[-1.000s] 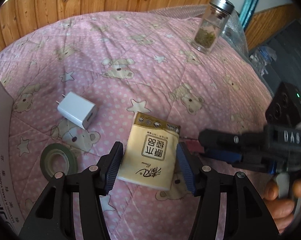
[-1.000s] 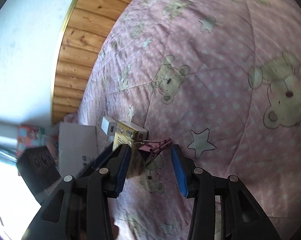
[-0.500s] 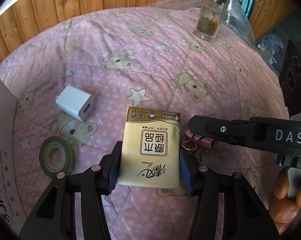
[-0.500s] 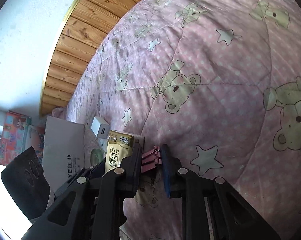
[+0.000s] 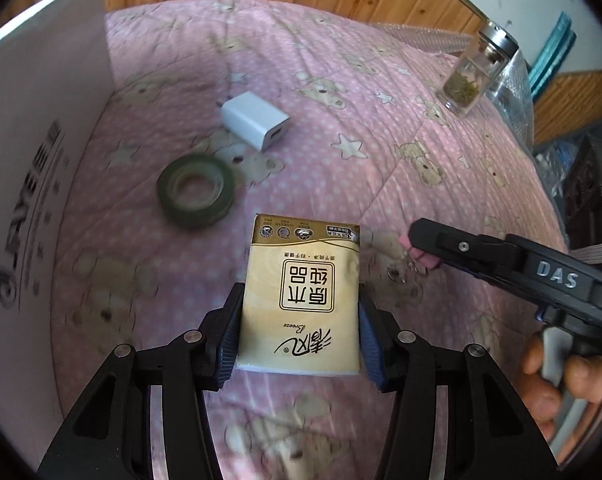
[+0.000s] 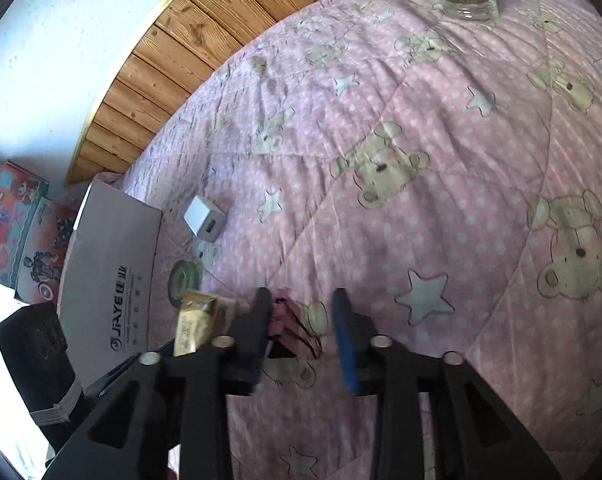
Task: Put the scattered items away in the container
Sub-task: 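Carry tissue pack in left tool while right tool carries binder clips to box, then open left tool dropping tissue pack into box while right tool releases clips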
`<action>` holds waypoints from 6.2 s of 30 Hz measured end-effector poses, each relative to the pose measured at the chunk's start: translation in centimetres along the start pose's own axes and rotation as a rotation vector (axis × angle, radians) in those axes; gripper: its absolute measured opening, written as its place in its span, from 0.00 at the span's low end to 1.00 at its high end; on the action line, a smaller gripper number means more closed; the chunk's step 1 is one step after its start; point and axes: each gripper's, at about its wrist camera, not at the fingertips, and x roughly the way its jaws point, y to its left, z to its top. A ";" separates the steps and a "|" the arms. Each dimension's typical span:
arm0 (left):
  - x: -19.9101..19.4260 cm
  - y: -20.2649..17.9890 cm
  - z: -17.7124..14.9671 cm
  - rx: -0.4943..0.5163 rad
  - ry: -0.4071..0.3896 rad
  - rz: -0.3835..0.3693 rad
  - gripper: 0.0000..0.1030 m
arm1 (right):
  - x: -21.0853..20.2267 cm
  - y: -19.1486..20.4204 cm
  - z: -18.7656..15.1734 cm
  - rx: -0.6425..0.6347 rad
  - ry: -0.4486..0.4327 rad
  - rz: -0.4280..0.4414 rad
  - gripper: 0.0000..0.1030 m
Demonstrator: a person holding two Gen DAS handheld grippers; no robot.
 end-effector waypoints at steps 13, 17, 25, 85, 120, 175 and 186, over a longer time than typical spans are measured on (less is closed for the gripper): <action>-2.3 1.0 -2.6 -0.060 -0.004 -0.055 0.52 | 1.3 3.5 -2.0 -0.229 -0.036 -0.071 0.51; -3.0 1.1 -3.0 -0.070 -0.020 -0.076 0.52 | 2.3 4.7 -1.6 -0.307 -0.050 -0.123 0.46; -5.3 1.1 -3.0 -0.081 -0.072 -0.119 0.52 | 1.8 4.5 -1.9 -0.295 -0.034 -0.123 0.25; -22.9 4.6 -7.5 -0.163 -0.352 -0.153 0.52 | -11.3 19.4 -11.4 -0.499 -0.118 0.113 0.25; -24.0 13.1 -4.6 -0.330 -0.396 -0.139 0.52 | -9.1 27.6 -9.5 -0.613 -0.085 0.200 0.25; -15.7 23.5 1.0 -0.780 -0.179 -0.210 0.52 | 1.1 32.4 -7.2 -0.719 0.101 0.217 0.25; -14.1 24.7 0.9 -0.819 -0.135 -0.171 0.54 | 2.9 32.0 -7.0 -0.720 0.122 0.189 0.27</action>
